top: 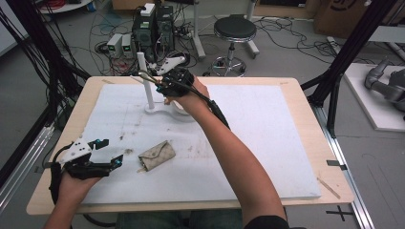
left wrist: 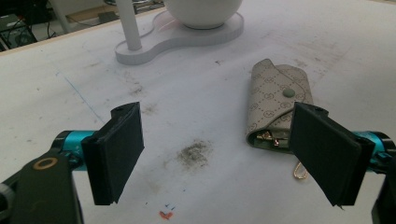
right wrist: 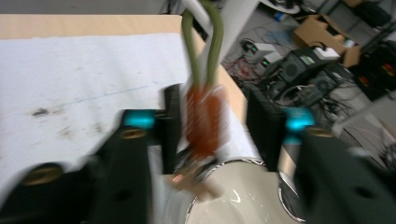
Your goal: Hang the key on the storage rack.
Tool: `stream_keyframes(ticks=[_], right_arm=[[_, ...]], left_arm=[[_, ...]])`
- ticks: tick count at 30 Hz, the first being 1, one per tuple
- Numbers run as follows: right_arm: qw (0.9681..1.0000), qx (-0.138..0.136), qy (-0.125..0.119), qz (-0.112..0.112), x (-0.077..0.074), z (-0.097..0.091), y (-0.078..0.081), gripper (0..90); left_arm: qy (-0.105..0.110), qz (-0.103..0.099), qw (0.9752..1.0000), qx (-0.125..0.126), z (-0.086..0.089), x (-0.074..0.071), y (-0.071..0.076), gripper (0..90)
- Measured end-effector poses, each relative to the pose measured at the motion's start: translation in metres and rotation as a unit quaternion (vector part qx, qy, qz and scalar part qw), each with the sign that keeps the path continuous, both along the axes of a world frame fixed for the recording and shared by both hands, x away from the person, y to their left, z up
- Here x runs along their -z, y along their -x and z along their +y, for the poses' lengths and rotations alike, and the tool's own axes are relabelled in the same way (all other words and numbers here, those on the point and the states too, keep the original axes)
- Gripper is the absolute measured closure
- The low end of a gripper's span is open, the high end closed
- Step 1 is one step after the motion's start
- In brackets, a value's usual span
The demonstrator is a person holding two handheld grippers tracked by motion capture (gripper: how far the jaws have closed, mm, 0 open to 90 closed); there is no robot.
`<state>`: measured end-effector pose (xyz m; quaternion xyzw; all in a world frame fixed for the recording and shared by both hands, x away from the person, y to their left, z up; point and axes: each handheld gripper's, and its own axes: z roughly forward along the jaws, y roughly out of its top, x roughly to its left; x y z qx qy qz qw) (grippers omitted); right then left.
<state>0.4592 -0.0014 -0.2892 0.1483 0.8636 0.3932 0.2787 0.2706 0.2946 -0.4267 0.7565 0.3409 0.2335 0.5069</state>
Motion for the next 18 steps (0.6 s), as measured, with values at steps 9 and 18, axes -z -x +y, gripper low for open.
stream_keyframes(ticks=[9,18], right_arm=[[0.9998,0.013,-0.012,0.002,-0.007,-0.018,0.01,42.9],[0.999,0.027,-0.024,0.028,-0.007,-0.061,0.024,35.2]], left_arm=[[-0.001,0.001,1.0,0.002,-0.002,0.0,0.0,18.3],[0.002,0.002,1.0,0.004,-0.005,0.0,-0.001,18.3]])
